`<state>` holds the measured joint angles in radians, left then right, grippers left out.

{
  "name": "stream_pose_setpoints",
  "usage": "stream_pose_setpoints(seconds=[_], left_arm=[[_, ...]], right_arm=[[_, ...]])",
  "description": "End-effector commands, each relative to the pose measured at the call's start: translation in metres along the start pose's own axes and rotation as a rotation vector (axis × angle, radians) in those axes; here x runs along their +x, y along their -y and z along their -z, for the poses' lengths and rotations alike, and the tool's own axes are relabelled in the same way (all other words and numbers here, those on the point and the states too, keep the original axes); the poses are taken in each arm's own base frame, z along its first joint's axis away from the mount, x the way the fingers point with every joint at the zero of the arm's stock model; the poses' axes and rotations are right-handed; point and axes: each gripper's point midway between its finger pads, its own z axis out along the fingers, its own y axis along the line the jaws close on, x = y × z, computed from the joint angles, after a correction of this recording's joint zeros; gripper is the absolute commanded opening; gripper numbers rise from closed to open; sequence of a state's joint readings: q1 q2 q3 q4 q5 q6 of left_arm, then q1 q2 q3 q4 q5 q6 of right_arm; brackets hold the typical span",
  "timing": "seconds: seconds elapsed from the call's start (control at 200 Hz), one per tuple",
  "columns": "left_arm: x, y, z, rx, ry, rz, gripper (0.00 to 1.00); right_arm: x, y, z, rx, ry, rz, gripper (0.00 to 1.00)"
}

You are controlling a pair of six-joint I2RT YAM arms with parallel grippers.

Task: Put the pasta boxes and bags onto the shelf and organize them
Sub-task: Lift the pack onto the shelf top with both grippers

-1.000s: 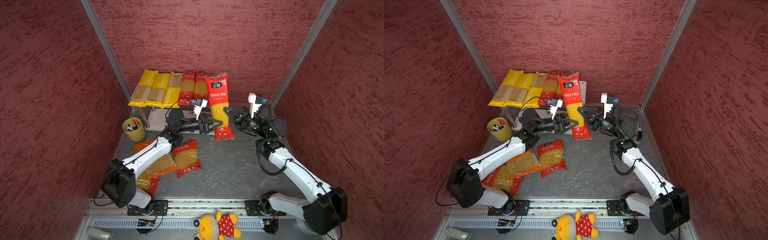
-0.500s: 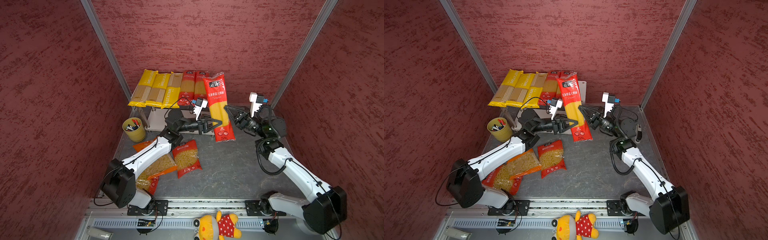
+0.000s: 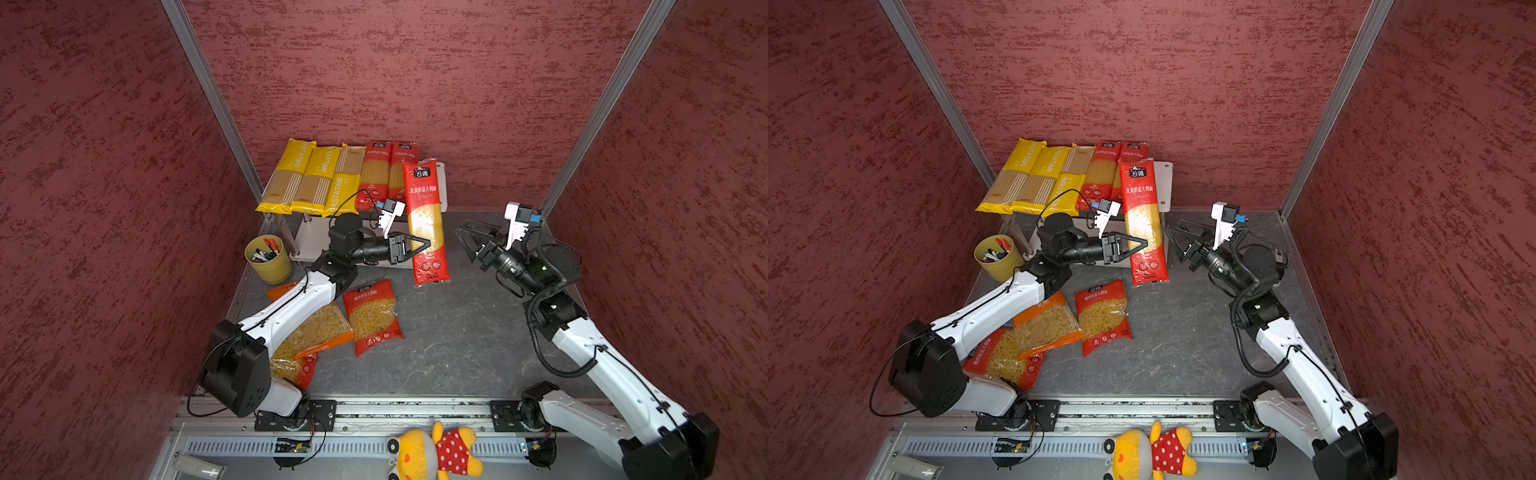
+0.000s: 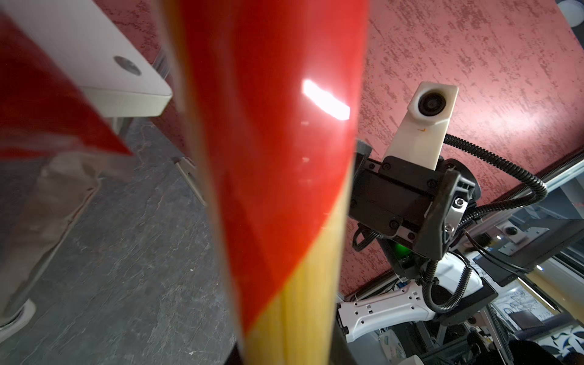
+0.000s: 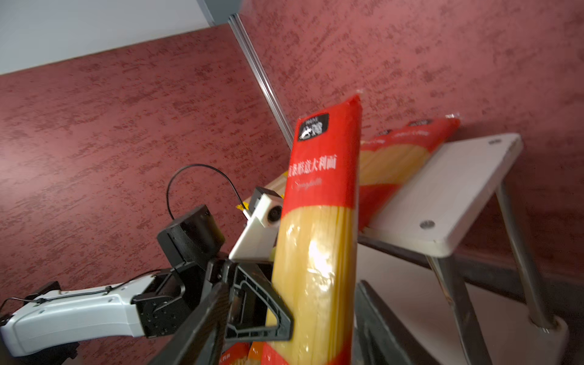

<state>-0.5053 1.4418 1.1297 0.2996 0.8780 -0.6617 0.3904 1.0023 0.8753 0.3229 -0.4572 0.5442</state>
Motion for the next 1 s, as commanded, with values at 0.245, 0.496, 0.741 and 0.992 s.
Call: stream_pose_setpoints(seconds=[0.245, 0.496, 0.741, 0.992], left_arm=[[-0.062, 0.057, 0.007, 0.103, 0.117, -0.172, 0.10], [-0.073, 0.062, 0.000, 0.125, 0.120, -0.142, 0.11], [-0.079, 0.060, -0.006, 0.124, 0.116, -0.136, 0.12], [-0.092, 0.052, -0.018, 0.111, 0.107, -0.090, 0.16]], right_arm=[[0.067, 0.016, 0.003, 0.007, -0.176, -0.201, 0.67], [0.074, 0.002, -0.005, -0.100, -0.151, -0.271, 0.65], [0.070, -0.011, -0.010, -0.194, -0.138, -0.326, 0.59], [0.054, -0.014, -0.011, -0.245, -0.038, -0.356, 0.30]])
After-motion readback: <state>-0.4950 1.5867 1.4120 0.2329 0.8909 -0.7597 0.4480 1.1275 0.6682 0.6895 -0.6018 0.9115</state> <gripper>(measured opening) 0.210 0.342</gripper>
